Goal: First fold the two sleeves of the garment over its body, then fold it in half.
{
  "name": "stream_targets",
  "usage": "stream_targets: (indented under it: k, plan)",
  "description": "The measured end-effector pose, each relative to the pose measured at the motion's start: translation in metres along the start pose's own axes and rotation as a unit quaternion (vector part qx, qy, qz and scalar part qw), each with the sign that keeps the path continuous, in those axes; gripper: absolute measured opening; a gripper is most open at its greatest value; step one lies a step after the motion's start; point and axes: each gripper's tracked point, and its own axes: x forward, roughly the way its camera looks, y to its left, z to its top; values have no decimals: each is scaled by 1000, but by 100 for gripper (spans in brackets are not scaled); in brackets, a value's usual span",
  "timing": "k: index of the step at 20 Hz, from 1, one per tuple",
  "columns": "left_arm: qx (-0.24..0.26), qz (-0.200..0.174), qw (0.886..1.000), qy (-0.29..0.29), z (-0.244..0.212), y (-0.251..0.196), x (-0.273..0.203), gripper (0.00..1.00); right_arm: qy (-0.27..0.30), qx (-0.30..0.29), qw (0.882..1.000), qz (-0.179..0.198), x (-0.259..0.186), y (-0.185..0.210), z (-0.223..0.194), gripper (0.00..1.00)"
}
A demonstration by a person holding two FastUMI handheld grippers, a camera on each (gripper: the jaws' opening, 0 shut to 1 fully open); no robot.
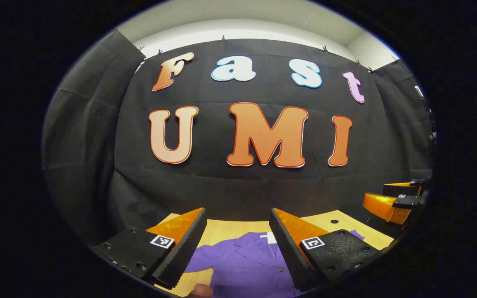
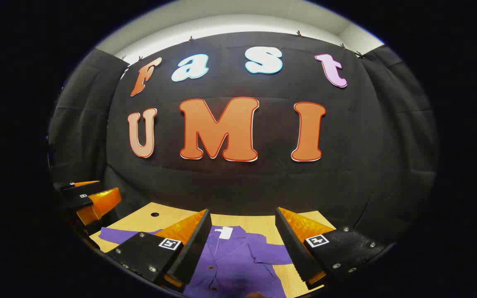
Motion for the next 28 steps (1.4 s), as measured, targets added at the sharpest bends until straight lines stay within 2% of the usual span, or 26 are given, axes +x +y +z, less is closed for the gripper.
stream_targets:
  k: [7, 14, 21, 23, 28]
  plan:
    - [8, -1, 1000, -16, 4, -12, 12, 95, -22, -13, 999, -27, 13, -19, 5, 93]
    - [15, -8, 1000, -20, -2, -24, 16, 95, 3, -12, 999, -50, 20, -42, -17, 93]
    - [33, -19, 999, -17, -11, -38, 17, 95, 24, -8, 998, -57, 20, -51, -42, 93]
    - [37, -21, 999, -18, -10, -42, 15, 95, 34, -1, 997, -66, 23, -64, -51, 93]
    - [44, -17, 999, -18, -9, -43, 12, 94, 81, 12, 990, -118, 33, -120, -89, 93]
